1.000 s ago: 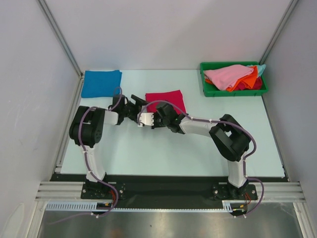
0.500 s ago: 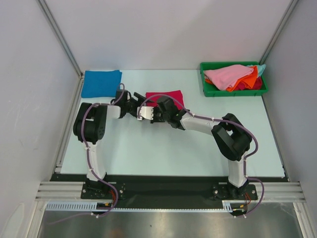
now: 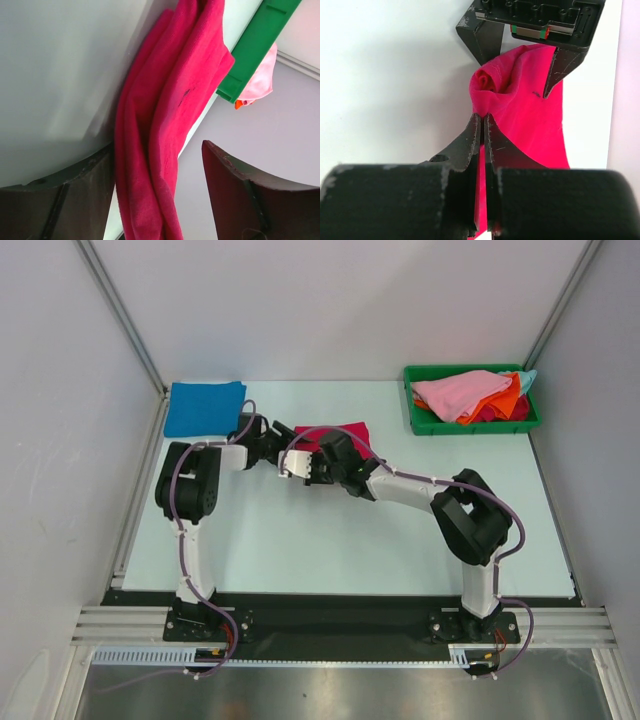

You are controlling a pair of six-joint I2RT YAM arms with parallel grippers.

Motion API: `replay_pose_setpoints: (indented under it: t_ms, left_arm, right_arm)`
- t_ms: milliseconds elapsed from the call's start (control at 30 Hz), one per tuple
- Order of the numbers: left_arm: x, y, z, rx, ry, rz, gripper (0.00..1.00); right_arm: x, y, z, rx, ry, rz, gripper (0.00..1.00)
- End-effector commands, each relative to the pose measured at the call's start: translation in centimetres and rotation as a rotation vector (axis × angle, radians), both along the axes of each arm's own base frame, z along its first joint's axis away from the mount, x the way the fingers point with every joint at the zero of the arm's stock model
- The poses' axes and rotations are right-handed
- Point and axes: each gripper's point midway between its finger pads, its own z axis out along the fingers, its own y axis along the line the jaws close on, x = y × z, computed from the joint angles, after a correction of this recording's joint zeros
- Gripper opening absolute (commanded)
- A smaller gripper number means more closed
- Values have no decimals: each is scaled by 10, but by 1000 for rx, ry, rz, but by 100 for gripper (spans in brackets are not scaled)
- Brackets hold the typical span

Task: Fold and stack the t-shirts
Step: Neatly place the folded tshirt to the corner

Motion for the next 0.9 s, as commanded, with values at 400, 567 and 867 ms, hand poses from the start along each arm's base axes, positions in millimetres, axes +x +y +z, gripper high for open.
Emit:
replay_pose_setpoints:
  t_ms: [400,567,867]
  left_arm:
    - [32,-2,-10,27,-136,16,54]
    - [41,2,-11,95,-199,-28,29]
    - [43,27,9,359,-341,-171,5]
  right_arm:
    - [11,15,77,215,-60,-12,2]
    - [15,15,85,266,-51,-91,20]
    - [-10,-37,125,371,-66,-553,86]
